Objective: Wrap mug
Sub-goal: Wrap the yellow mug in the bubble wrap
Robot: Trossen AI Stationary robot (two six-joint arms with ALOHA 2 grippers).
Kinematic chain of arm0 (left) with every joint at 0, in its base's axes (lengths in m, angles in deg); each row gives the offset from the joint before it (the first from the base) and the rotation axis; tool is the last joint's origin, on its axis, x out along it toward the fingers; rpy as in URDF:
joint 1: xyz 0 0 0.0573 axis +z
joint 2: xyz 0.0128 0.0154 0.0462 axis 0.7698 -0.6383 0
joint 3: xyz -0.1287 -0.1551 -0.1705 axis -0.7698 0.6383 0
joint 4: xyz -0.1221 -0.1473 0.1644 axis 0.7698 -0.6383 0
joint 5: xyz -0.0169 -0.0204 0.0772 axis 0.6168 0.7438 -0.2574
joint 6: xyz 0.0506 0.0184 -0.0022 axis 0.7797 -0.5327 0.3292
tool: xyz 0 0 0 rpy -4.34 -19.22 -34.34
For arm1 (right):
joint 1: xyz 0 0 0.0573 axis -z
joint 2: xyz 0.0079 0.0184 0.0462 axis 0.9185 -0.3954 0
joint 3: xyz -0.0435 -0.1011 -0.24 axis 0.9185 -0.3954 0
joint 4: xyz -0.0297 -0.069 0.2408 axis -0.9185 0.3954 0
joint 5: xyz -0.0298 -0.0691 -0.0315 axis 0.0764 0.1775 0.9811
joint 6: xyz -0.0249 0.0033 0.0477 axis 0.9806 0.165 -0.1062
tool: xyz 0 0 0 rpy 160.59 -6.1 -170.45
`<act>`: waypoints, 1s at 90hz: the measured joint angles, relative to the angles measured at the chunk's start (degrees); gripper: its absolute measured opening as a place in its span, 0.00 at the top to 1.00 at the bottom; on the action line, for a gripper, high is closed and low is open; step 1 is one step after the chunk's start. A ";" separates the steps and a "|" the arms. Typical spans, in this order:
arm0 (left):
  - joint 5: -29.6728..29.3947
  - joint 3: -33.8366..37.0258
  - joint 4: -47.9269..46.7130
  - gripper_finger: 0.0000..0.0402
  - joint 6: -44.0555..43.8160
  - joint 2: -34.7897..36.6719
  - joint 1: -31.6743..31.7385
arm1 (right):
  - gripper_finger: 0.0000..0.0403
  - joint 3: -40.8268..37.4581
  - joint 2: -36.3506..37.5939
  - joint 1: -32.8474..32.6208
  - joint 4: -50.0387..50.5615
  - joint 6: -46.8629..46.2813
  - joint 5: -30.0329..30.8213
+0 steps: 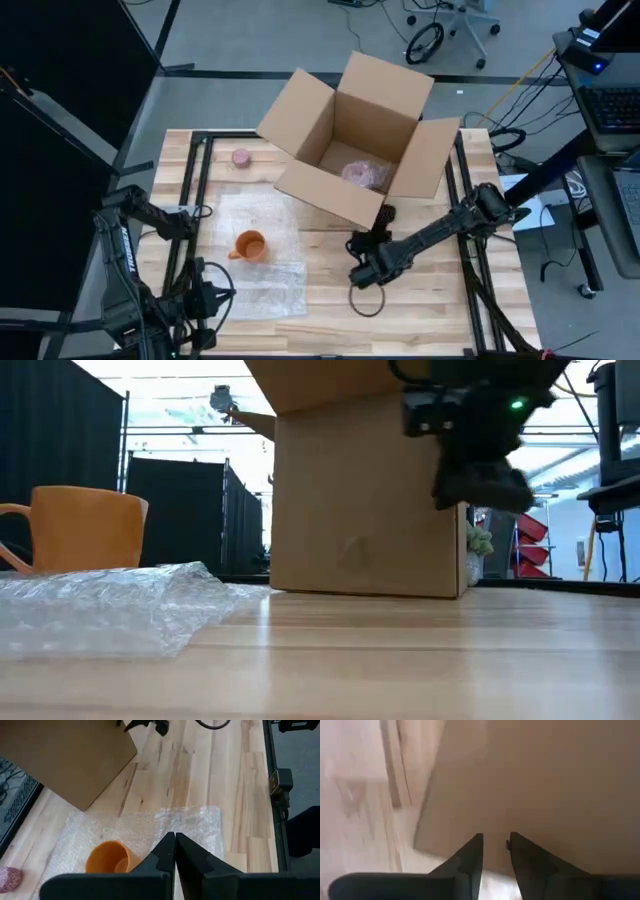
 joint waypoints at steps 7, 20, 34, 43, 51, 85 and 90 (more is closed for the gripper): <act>0.00 0.00 -0.01 1.00 0.00 0.00 0.00 | 0.83 -0.77 0.00 -0.61 3.89 -5.74 -1.99; -0.04 0.00 -0.04 1.00 0.04 0.00 0.00 | 0.84 -2.35 0.00 -1.63 8.66 -11.84 -6.79; -0.07 0.00 -0.21 1.00 0.07 0.00 0.00 | 0.86 -3.17 0.02 -3.35 10.42 -14.09 -9.50; -0.08 0.00 -0.21 1.00 0.09 -0.02 0.00 | 0.87 -3.31 0.02 -4.38 10.18 -16.96 -10.06; -0.09 0.00 -0.20 1.00 0.08 -0.01 0.00 | 0.87 -2.30 0.02 -5.11 0.39 -15.93 -9.38; -0.13 0.00 0.05 1.00 -0.33 -0.02 0.00 | 0.75 -1.99 0.00 -4.12 -70.67 25.00 -24.50; -0.13 0.00 0.14 1.00 -0.35 -0.01 0.00 | 0.70 -1.98 -0.01 -3.77 -74.28 26.21 -24.93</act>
